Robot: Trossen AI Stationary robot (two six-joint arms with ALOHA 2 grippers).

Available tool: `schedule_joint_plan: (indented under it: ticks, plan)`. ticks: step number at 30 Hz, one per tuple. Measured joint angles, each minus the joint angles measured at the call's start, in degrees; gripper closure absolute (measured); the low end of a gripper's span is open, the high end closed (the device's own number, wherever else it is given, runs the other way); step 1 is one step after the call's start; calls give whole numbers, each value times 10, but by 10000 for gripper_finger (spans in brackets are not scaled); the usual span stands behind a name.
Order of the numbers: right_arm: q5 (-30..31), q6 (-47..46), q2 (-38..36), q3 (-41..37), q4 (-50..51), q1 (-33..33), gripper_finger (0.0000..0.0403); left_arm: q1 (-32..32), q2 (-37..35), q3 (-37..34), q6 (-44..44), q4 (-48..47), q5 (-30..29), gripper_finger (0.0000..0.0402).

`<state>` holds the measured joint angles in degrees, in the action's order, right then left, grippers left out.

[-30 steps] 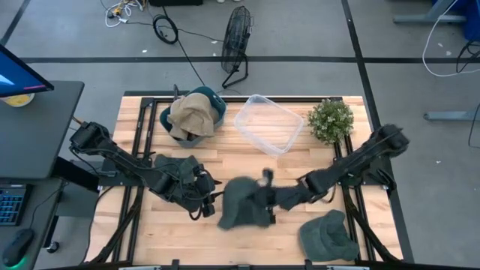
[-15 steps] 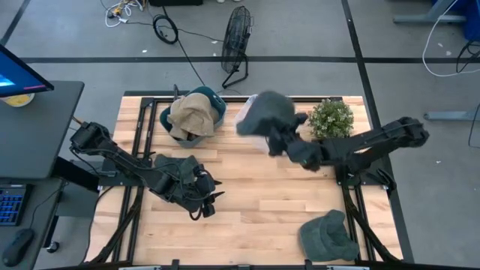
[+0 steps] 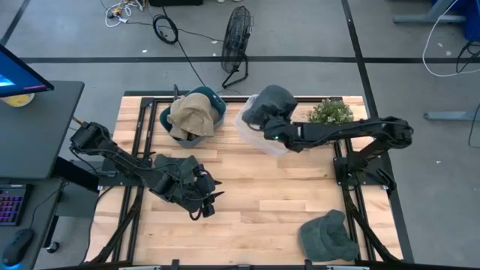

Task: Pick & Place hat
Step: Put the bottom left blue cap into the transparent bin

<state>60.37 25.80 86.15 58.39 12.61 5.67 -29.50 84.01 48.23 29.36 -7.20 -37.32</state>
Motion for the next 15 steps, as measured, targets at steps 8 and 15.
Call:
schedule_joint_plan:
  ticks: [8,15]
  plan:
    - [0,9,80,0,14,-12,401,0,0,0,-5,-2,0,234]
    - [-51,36,121,0,23,-14,401,0,0,0,-5,-4,0,234]
